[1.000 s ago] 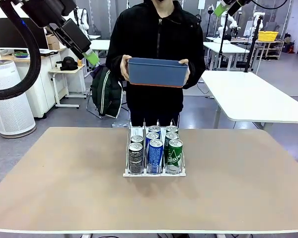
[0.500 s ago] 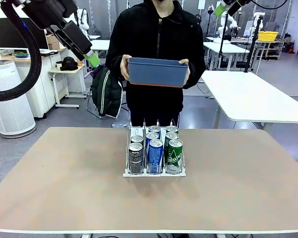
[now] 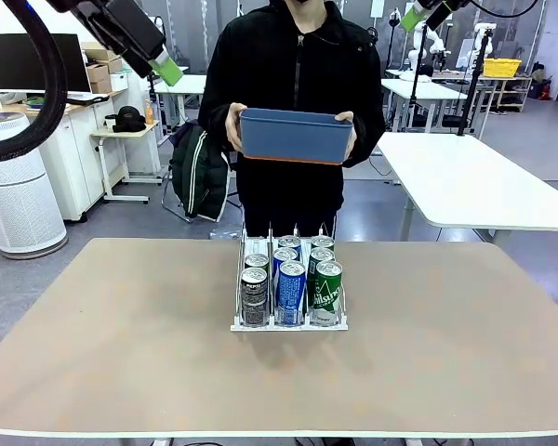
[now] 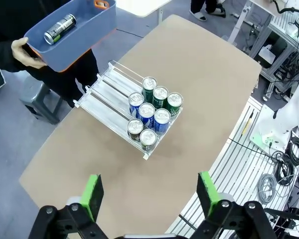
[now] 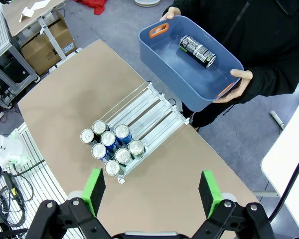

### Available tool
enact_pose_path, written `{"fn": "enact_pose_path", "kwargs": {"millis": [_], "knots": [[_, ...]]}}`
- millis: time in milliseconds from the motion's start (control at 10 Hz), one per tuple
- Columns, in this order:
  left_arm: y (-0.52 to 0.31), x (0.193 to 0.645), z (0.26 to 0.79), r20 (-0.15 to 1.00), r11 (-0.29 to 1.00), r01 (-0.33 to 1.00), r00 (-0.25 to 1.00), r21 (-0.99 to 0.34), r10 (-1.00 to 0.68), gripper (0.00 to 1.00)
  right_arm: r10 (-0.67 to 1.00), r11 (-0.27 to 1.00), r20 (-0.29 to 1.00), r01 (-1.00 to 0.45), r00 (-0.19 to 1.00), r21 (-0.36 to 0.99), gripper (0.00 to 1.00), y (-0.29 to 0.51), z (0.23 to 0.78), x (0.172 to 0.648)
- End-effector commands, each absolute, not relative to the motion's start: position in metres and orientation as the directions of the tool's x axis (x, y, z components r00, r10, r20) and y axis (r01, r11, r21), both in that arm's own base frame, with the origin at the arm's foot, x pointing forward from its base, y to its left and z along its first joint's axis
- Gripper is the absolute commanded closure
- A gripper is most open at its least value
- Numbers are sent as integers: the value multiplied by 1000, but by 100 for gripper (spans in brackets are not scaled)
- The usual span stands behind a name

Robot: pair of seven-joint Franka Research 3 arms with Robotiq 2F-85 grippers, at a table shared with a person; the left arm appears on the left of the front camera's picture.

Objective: Fill the beverage cans into the dispenser.
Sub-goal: Pick up the Pepsi coke handed by the human.

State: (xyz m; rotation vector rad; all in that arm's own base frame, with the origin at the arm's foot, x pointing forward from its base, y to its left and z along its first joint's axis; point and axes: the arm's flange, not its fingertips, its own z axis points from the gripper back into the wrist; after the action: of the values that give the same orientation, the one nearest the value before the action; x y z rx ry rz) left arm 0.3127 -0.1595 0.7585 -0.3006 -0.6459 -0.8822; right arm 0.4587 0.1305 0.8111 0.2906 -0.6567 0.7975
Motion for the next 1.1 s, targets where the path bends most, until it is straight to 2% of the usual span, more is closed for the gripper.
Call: {"fn": "enact_pose_path", "kwargs": {"millis": [0, 100, 1000], "knots": [[-159, 327, 761, 645, 595, 804, 449, 12, -619, 0, 567, 673, 640, -739, 519, 3, 0, 130, 810, 457], [-159, 313, 759, 635, 610, 792, 464, 16, -618, 0, 567, 673, 640, -739, 519, 3, 0, 130, 810, 457], [-159, 313, 759, 635, 610, 792, 464, 16, -618, 0, 567, 673, 640, -739, 519, 3, 0, 130, 810, 457]]}}
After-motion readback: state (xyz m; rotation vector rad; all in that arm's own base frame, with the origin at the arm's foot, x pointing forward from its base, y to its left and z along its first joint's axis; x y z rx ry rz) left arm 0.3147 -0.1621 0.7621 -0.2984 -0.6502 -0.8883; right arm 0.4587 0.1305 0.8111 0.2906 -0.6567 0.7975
